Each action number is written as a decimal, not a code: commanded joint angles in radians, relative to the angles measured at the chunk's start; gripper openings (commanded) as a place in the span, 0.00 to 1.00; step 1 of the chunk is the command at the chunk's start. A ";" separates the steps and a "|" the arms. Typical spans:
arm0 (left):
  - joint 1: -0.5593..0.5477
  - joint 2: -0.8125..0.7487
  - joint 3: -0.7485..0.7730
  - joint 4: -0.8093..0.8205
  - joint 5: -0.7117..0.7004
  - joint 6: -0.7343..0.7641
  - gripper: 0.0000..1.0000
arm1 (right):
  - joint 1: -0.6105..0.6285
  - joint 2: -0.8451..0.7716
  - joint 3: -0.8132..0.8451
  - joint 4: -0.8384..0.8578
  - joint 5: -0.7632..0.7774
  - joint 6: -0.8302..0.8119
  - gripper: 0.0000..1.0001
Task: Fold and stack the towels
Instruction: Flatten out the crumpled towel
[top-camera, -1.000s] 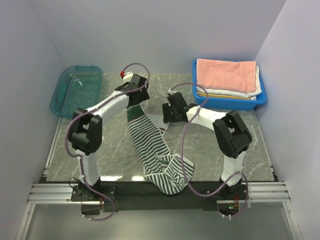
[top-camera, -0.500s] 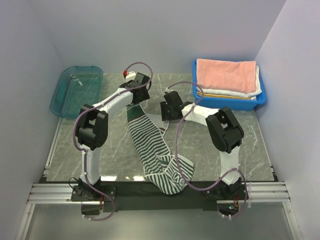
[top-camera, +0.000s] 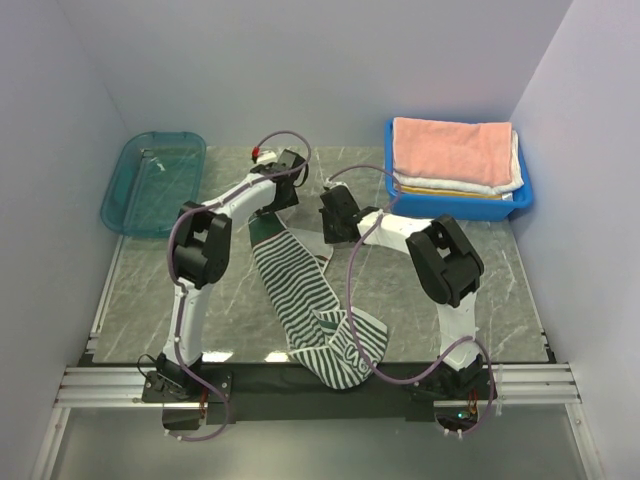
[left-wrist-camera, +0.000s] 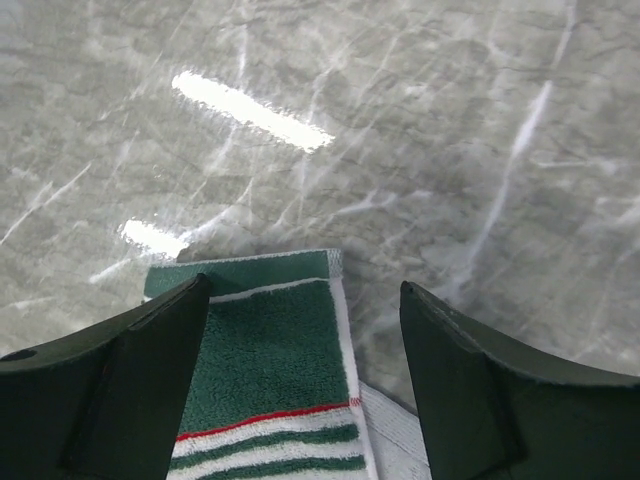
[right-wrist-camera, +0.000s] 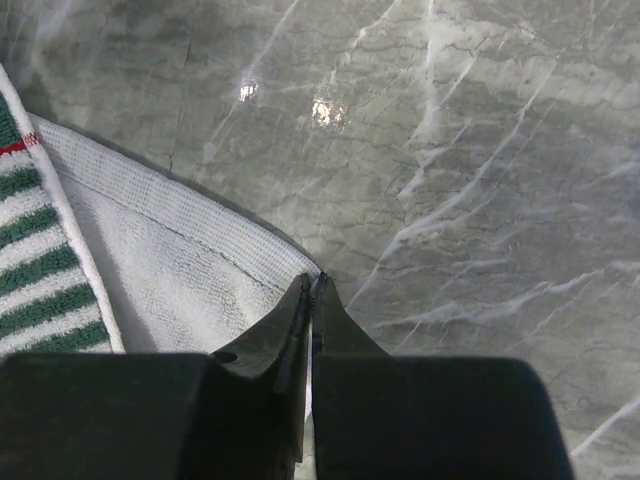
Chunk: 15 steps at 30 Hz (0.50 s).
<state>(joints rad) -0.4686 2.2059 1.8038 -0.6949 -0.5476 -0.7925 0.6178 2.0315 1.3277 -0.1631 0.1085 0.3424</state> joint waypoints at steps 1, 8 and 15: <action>-0.001 0.020 0.068 -0.083 -0.058 -0.054 0.82 | 0.013 0.004 -0.031 0.004 0.037 -0.008 0.00; 0.001 0.081 0.138 -0.209 -0.124 -0.158 0.79 | 0.022 0.006 -0.038 0.008 0.063 -0.022 0.00; 0.001 0.166 0.259 -0.310 -0.152 -0.201 0.77 | 0.026 -0.007 -0.048 0.016 0.105 -0.037 0.00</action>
<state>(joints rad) -0.4686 2.3447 1.9896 -0.9234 -0.6552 -0.9482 0.6369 2.0296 1.3117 -0.1287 0.1600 0.3244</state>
